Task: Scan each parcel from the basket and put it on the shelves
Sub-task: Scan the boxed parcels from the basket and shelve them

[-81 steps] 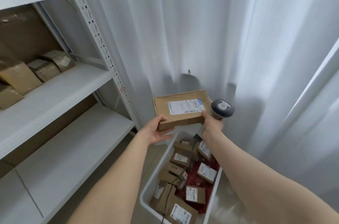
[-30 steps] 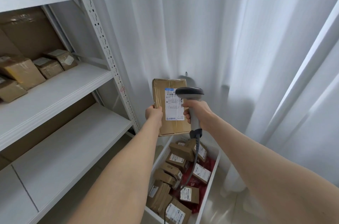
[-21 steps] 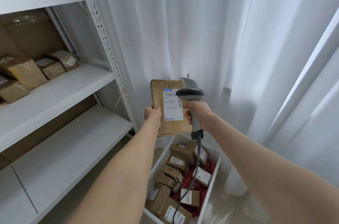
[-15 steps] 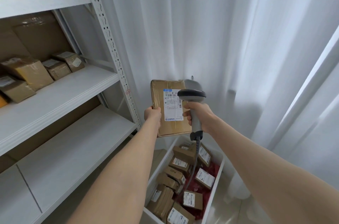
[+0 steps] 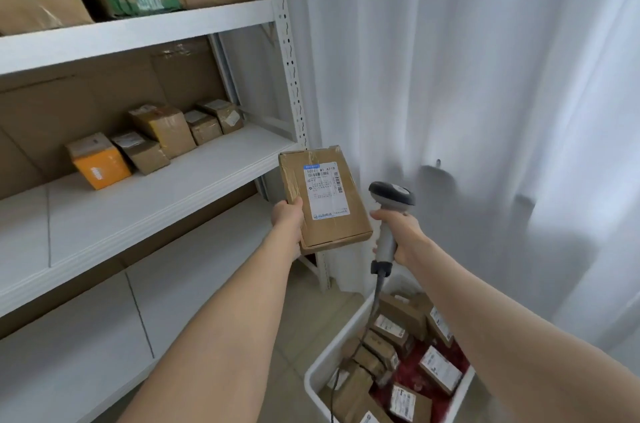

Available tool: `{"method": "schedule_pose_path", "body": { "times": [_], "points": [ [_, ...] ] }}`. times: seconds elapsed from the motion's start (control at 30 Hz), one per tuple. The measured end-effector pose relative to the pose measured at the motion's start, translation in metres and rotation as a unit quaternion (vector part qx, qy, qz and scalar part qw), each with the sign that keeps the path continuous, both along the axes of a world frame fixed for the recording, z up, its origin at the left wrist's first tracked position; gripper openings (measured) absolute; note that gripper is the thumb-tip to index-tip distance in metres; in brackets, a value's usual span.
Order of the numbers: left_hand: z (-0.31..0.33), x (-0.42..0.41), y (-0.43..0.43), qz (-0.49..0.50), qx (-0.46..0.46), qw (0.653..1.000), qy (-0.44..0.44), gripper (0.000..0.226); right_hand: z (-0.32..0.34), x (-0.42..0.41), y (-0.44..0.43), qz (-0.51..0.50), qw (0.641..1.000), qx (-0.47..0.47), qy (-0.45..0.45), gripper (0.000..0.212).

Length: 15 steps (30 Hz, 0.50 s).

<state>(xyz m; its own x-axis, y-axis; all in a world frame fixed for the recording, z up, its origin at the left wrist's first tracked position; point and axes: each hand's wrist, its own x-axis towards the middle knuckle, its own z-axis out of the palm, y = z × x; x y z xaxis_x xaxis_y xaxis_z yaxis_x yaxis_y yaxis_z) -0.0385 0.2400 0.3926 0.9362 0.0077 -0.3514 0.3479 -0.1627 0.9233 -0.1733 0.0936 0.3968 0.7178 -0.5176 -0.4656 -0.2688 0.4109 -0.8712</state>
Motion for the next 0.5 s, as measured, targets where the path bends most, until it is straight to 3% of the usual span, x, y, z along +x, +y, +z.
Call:
{"method": "schedule_pose_path", "body": {
  "times": [0.2,0.33,0.5],
  "points": [
    [0.023,-0.004,0.066,0.065,0.003,0.998,-0.020,0.035,0.009,0.024,0.057,0.067,0.996,0.056,-0.030,0.044],
    [0.039,-0.016,0.114,0.108,0.000,0.994,-0.027,0.040,0.011,0.039,0.097,0.089,0.993,0.069,-0.028,0.025],
    [0.053,-0.032,0.185,0.093,-0.007,0.994,-0.057,0.050,0.013,0.059,0.158,0.124,0.990,0.070,-0.023,0.023]
  ]
}}
